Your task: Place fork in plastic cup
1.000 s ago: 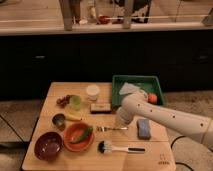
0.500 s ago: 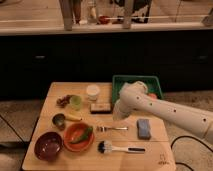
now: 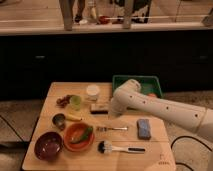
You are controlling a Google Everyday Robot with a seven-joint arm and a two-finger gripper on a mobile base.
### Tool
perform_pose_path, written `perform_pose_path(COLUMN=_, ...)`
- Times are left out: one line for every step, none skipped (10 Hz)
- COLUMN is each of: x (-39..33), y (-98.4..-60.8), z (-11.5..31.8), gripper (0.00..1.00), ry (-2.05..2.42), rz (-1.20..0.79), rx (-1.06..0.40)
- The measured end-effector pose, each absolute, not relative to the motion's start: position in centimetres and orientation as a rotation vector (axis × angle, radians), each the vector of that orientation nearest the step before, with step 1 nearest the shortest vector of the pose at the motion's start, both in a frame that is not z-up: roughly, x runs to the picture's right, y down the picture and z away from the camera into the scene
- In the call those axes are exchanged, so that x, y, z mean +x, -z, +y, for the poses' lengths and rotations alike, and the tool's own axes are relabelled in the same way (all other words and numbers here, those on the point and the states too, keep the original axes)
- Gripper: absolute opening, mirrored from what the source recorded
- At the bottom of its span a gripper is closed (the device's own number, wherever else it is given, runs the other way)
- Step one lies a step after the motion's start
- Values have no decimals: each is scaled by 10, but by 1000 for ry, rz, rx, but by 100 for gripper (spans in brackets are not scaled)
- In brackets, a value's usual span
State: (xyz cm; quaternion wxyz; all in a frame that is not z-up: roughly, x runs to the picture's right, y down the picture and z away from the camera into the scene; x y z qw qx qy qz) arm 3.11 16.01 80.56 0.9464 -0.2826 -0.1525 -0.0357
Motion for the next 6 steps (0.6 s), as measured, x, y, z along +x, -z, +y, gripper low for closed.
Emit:
perform_pose_path(x=31, y=-807, z=163, gripper=39, ry=75, rz=-308, rx=-589)
perform_pose_path(x=37, y=-809, z=167, gripper=48, ry=75, rz=-305, rx=-608)
perform_pose_path(x=43, y=-811, z=172, gripper=57, ry=77, rz=-301, rx=-629)
perform_pose_path(x=49, y=-814, z=178, gripper=67, ry=74, rz=-291, rx=-652)
perform_pose_path(x=51, y=-816, z=182, gripper=77, ry=72, rz=-287, rx=-665)
perform_pose_path(x=51, y=-819, z=185, gripper=80, ry=70, rz=-282, rx=-677)
